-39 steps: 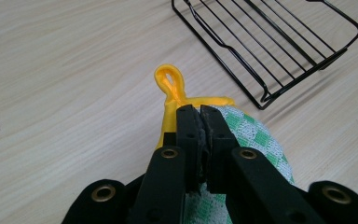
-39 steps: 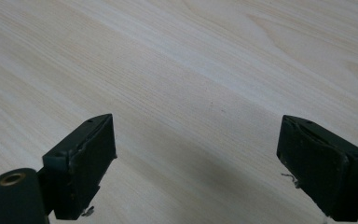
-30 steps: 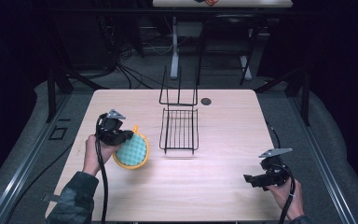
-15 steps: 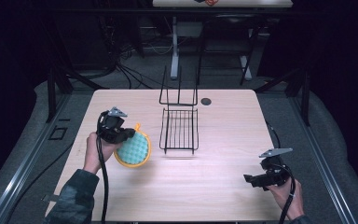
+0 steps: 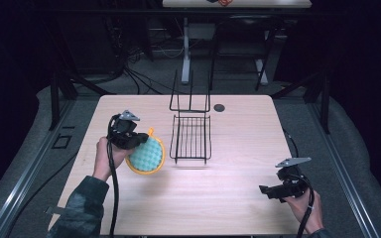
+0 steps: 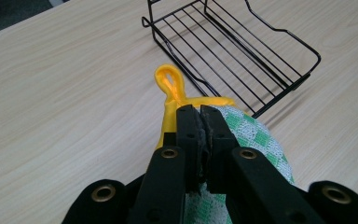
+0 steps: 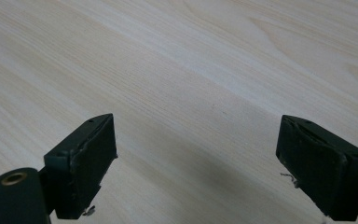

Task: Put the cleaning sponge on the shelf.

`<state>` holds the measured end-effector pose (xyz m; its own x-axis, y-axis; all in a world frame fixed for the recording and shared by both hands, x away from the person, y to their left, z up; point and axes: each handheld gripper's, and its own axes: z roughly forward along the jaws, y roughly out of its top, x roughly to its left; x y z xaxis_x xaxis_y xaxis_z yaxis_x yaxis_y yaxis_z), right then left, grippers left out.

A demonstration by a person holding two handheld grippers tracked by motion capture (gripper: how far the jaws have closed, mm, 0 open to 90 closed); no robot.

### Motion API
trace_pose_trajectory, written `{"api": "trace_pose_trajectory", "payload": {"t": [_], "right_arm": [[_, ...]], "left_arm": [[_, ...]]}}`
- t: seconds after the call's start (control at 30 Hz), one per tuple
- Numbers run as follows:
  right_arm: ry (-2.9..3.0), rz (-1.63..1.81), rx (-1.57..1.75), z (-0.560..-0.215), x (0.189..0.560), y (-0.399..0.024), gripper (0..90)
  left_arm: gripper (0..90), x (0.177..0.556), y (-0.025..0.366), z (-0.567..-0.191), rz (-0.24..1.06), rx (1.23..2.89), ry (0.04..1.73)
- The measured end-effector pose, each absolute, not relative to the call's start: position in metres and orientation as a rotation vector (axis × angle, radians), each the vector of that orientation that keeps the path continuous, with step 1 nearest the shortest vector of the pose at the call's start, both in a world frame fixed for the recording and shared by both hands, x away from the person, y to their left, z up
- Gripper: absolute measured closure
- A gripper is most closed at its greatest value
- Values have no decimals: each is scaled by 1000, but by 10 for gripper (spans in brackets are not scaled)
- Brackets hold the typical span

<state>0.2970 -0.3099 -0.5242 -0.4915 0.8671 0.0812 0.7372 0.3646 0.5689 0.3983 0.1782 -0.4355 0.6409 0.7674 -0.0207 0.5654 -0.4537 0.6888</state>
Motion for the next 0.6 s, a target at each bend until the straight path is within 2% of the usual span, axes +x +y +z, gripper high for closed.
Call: {"api": "trace_pose_trajectory", "payload": {"t": [0.6], "right_arm": [[2388,830,1424,-523,297,-308,117]], "left_arm": [[872,411,161,-431,378,2149,1012]]}}
